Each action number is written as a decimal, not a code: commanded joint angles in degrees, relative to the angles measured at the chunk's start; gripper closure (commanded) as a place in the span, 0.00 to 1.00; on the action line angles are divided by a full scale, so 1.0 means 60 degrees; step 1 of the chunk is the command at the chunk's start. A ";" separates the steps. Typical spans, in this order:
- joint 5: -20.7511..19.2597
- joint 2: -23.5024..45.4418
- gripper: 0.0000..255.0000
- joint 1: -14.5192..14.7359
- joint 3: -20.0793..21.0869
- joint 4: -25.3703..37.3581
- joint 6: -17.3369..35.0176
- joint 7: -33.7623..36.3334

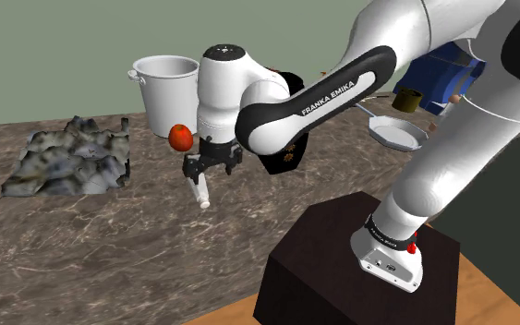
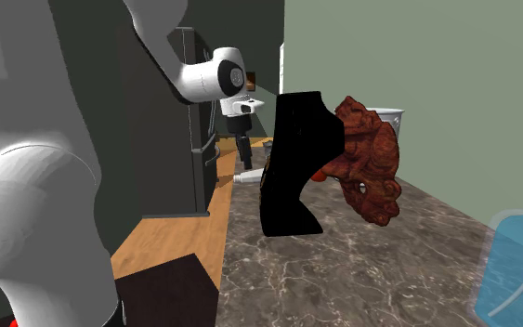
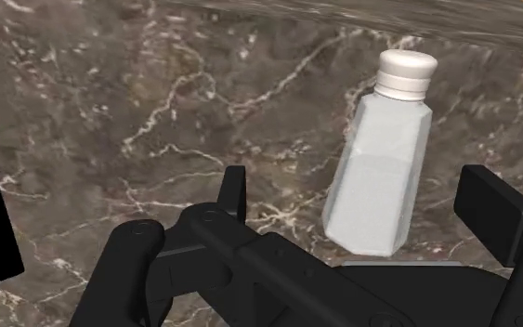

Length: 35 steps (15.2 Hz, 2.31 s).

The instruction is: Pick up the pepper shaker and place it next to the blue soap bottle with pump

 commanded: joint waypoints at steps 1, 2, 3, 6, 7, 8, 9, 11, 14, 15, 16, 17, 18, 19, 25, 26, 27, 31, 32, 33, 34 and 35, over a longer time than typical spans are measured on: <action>-0.1283 0.1077 0.00 -0.0035 0.0266 0.0655 0.0058 0.1405; -0.1687 0.1426 0.00 0.0070 0.0228 0.0886 0.0031 0.1815; -0.1817 0.1541 0.00 0.0127 0.0159 0.0863 0.0128 0.1904; -0.2239 0.1900 0.00 0.0207 0.0037 0.0810 0.0403 0.2189; -0.2385 0.2022 0.00 0.0233 -0.0005 0.0798 0.0491 0.2287; -0.2531 0.2144 0.00 0.0263 -0.0051 0.0788 0.0577 0.2386; -0.2679 0.2267 0.00 0.0295 -0.0101 0.0780 0.0662 0.2485; -0.2763 0.2338 0.00 0.0318 -0.0135 0.0777 0.0710 0.2542; -0.2763 0.2338 0.00 0.0319 -0.0136 0.0777 0.0710 0.2541; -0.2763 0.2338 0.00 0.0319 -0.0136 0.0777 0.0710 0.2541; -0.2763 0.2338 0.00 0.0319 -0.0136 0.0777 0.0710 0.2541; -0.2762 0.2337 0.00 0.0318 -0.0136 0.0778 0.0709 0.2540; -0.2762 0.2337 1.00 0.0318 -0.0136 0.0778 0.0709 0.2540; -0.2762 0.2337 1.00 0.0318 -0.0136 0.0778 0.0709 0.2540; -0.2763 0.2339 1.00 0.0318 -0.0136 0.0781 0.0707 0.2540; -0.2763 0.2339 1.00 0.0319 -0.0136 0.0781 0.0707 0.2540; -0.2763 0.2338 1.00 0.0319 -0.0136 0.0777 0.0710 0.2541; -0.2229 0.1922 1.00 0.0183 0.0030 0.0902 0.0334 0.2131; -0.2102 0.1821 1.00 0.0155 0.0063 0.0940 0.0237 0.2032; -0.1977 0.1722 1.00 0.0129 0.0093 0.0980 0.0137 0.1936; -0.1856 0.1625 1.00 0.0106 0.0118 0.1022 0.0037 0.1841; -0.1738 0.1529 1.00 0.0086 0.0141 0.1067 -0.0065 0.1748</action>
